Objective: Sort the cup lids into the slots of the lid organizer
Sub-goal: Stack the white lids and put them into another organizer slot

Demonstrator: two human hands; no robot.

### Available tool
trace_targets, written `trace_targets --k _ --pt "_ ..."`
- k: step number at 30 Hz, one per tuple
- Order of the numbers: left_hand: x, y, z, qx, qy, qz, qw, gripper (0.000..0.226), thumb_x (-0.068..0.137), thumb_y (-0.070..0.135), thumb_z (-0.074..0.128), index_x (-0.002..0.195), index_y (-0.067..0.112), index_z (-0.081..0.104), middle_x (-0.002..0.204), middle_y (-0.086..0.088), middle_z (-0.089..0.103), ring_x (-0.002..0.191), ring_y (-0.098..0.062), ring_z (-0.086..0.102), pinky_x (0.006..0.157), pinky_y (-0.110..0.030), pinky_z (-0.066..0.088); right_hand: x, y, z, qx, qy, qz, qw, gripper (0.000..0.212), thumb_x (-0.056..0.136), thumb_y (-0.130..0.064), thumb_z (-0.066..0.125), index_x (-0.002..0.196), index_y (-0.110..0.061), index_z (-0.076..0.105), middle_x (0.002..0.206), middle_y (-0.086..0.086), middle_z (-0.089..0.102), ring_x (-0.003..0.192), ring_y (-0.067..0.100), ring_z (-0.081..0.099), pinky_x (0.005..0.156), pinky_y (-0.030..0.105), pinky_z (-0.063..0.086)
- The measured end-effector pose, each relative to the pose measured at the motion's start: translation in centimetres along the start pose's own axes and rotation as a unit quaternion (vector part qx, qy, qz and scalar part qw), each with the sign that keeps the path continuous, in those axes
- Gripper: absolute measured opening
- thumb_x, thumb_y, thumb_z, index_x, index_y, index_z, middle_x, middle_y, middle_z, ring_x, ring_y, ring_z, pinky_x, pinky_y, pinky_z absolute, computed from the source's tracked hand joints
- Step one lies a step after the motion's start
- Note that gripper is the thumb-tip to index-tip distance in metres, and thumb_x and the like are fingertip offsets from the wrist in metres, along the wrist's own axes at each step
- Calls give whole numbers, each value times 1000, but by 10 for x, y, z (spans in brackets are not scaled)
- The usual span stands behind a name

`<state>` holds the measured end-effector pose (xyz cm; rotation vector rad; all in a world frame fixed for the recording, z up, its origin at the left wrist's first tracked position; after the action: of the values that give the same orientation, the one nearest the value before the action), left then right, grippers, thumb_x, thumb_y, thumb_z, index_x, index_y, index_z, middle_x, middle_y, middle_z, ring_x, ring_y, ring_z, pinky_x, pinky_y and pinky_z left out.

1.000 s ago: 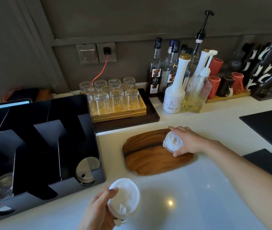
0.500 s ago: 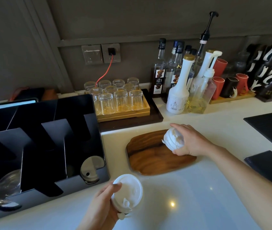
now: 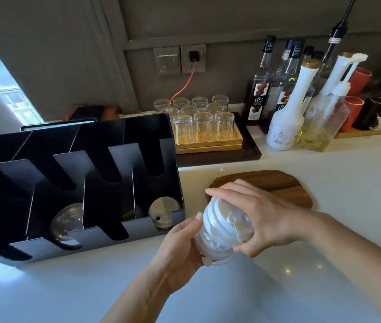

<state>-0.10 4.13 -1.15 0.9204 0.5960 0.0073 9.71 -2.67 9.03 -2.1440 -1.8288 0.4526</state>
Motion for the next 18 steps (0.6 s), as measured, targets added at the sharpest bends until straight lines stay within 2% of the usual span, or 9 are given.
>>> trace_targets --k 3,6,8,10,12,15,18 --pt "-3 0 1 2 -18 0 1000 45 109 35 42 117 1 71 92 -19 71 64 -27 62 46 -30 45 7 -16 3 -21 -15 -28 999 108 63 -43 80 154 -28 23 133 -14 38 119 7 35 102 25 39" --pt "-5 2 -1 8 -29 7 1000 43 110 27 38 123 -3 66 91 -19 69 62 -27 61 47 -31 45 12 -26 5 -40 -25 -59 997 108 62 -42 80 152 -28 23 132 -11 40 116 11 37 98 30 42" --pt "-7 5 -3 17 -29 15 999 38 105 17 41 120 -9 64 88 -22 65 61 -28 58 48 -32 45 14 -36 8 -62 -38 -84 994 109 61 -39 81 152 -27 24 133 -9 41 115 13 38 98 30 42" --pt "-10 8 -1 12 -34 18 999 37 104 15 41 114 -13 63 90 -23 63 63 -28 58 49 -30 45 16 -45 13 -93 -52 -109 988 109 61 -39 81 153 -26 24 134 -7 40 116 13 38 99 29 40" --pt "-13 7 0 -12 -46 8 999 43 108 25 37 116 -6 66 100 -22 68 72 -27 66 54 -31 49 17 -49 16 -114 -70 -122 983 109 64 -40 80 154 -28 20 136 -8 38 117 12 35 100 31 39" --pt "-17 6 2 -33 -82 9 996 72 105 60 23 132 7 65 123 -21 71 99 -31 71 66 -35 56 18 -48 20 -112 -99 -120 981 111 65 -35 78 155 -33 13 138 -8 34 120 10 32 101 34 39" --pt "-19 14 -2 7 -95 69 993 80 99 68 23 139 8 58 126 -28 67 102 -35 70 63 -30 55 17 -50 25 -108 -116 -123 980 113 68 -28 77 156 -37 5 148 -9 27 129 10 28 106 34 38"
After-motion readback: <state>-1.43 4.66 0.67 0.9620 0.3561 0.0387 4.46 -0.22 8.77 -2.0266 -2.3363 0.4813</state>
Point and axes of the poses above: each hand's wrist, its own x-axis towards the middle knuckle, its own z-axis out of the palm, y = z × x, the point moved 9 cm from there along x, towards the middle knuckle
